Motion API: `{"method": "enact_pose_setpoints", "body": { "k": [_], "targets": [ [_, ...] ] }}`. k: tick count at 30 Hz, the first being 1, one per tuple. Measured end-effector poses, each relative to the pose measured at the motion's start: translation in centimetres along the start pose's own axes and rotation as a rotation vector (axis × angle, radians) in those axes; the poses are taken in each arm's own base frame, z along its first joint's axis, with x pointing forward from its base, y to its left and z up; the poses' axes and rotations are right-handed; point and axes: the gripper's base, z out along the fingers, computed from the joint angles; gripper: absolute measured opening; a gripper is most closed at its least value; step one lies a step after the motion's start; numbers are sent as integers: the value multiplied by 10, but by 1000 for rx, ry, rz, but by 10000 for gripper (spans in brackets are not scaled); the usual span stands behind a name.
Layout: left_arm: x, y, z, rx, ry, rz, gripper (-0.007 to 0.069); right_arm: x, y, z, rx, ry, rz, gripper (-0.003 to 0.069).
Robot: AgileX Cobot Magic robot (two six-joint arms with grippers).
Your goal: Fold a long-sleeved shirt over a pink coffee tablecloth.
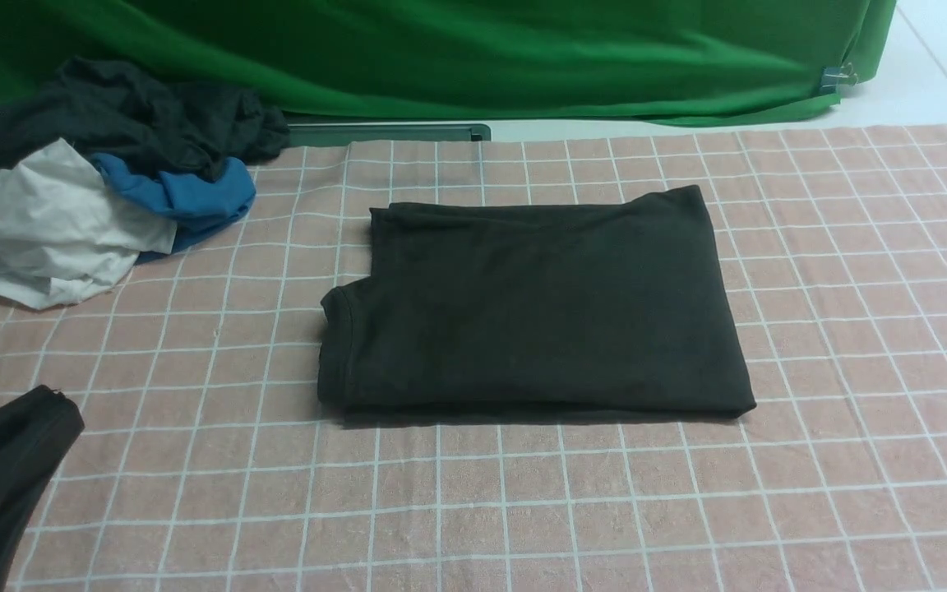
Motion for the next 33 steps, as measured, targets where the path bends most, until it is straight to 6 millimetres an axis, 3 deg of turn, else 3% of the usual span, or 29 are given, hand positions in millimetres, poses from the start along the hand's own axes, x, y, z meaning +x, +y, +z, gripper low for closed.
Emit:
{"method": "enact_pose_setpoints", "body": {
  "k": [4, 8, 12, 17, 20, 33],
  "targets": [
    [0, 0, 0, -4, 3, 19, 19, 0, -4, -1, 42, -33, -60, 197],
    [1, 1, 0, -7, 6, 33, 19, 8, -10, -4, 93, -162, -62, 71],
    [1, 1, 0, -7, 6, 36, 19, 36, -19, -1, 161, -291, -122, 33],
    [1, 1, 0, -7, 7, 36, 19, 84, -29, 18, 195, -393, -169, 29],
    [1, 1, 0, -7, 7, 36, 19, 96, -32, 24, 199, -401, -169, 29],
    [1, 1, 0, -7, 7, 36, 19, 104, -33, 28, 198, -355, -145, 29]
  ]
}}
